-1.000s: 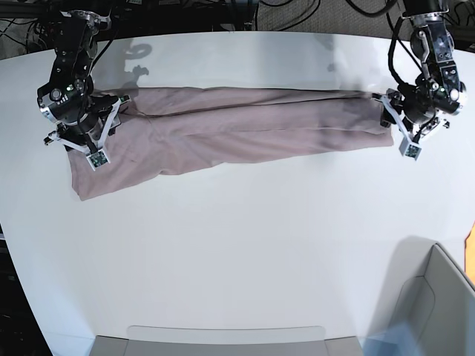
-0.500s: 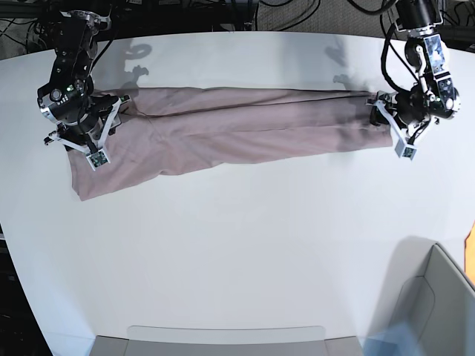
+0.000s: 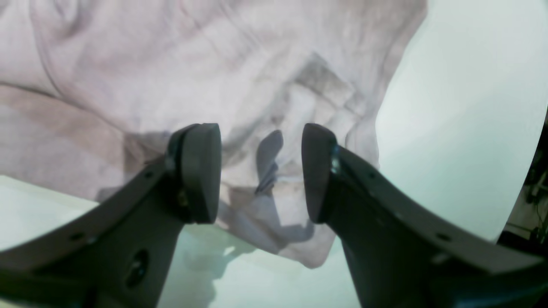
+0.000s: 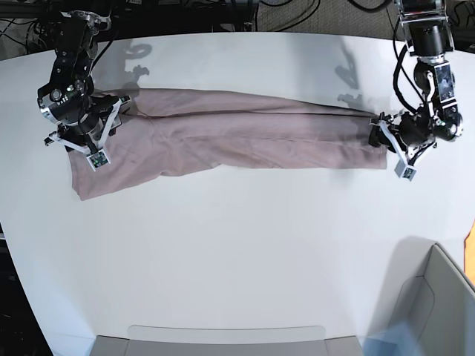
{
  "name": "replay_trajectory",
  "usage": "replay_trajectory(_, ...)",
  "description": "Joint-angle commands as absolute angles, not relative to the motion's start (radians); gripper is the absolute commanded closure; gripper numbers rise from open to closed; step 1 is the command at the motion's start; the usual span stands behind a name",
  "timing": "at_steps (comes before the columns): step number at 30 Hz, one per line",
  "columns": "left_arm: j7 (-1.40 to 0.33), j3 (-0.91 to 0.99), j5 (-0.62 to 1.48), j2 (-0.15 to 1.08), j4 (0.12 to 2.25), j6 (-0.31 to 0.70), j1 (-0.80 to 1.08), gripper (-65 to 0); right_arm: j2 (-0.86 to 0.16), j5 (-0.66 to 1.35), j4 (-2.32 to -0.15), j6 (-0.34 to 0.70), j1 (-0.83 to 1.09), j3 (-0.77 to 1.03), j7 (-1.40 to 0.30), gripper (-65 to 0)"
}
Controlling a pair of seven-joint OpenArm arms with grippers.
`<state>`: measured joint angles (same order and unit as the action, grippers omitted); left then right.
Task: Fold the T-shirt properly
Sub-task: 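Release the folded strip and raise both grippers, then grasp the strip end with the left gripper and fold it toward the right gripper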
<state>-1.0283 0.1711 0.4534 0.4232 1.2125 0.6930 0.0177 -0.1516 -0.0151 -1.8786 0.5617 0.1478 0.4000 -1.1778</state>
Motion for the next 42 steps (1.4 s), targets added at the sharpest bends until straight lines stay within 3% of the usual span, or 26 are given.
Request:
replay_trajectory(1, -1.168, 0.14, 0.398, 0.392, 1.161, 0.698, 0.064, -23.1, -0.16, -0.015, -1.899, 0.561, 0.137, 0.404, -1.165, -30.3)
replay_trajectory(5, -1.201, 0.142, 0.395, 0.395, 1.135, 0.698, 0.059, -2.0, -0.16, -0.015, -1.9, 0.561, 0.137, 0.406, -1.165, -30.3)
replay_trajectory(6, -1.214, 0.15, 0.398, 0.398, 1.116, 0.698, 0.058, 0.0, -0.16, -0.015, -1.9, 0.561, 0.137, 0.406, -1.165, -30.3)
replay_trajectory(10, -1.231, 0.203, 0.4, 0.4, 1.096, 0.698, 0.031, 0.0, -0.16, -0.015, -1.902, 0.561, 0.134, 0.407, -1.165, -30.3)
replay_trajectory(13, -1.234, 0.349, 0.395, 0.4, 1.095, 0.698, 0.025, 0.0, -0.157, -0.015, -1.913, 0.561, 0.134, 0.407, -1.165, -30.3)
replay_trajectory(20, -1.236, 0.509, 0.395, 0.453, 1.112, 0.698, -0.015, 0.0, -0.077, -0.015, -1.979, 0.561, 0.101, 0.504, -1.164, -30.3)
replay_trajectory(27, -1.365, 0.615, 0.395, 0.463, 1.362, 0.698, -0.028, 0.0, -0.071, -0.015, -1.982, 0.561, 0.082, 0.542, -1.164, -30.3)
replay_trajectory(35, -1.396, 0.559, 0.395, 0.357, 1.81, 0.698, 0.051, 0.0, -0.068, -0.015, -1.983, 0.561, 0.085, 0.541, -1.164, -30.3)
replay_trajectory(42, -1.396, 0.269, 0.395, 0.211, 2.022, 0.698, 0.15, 0.0, -0.068, -0.015, -1.983, 0.561, 0.087, 0.539, -1.164, -30.3)
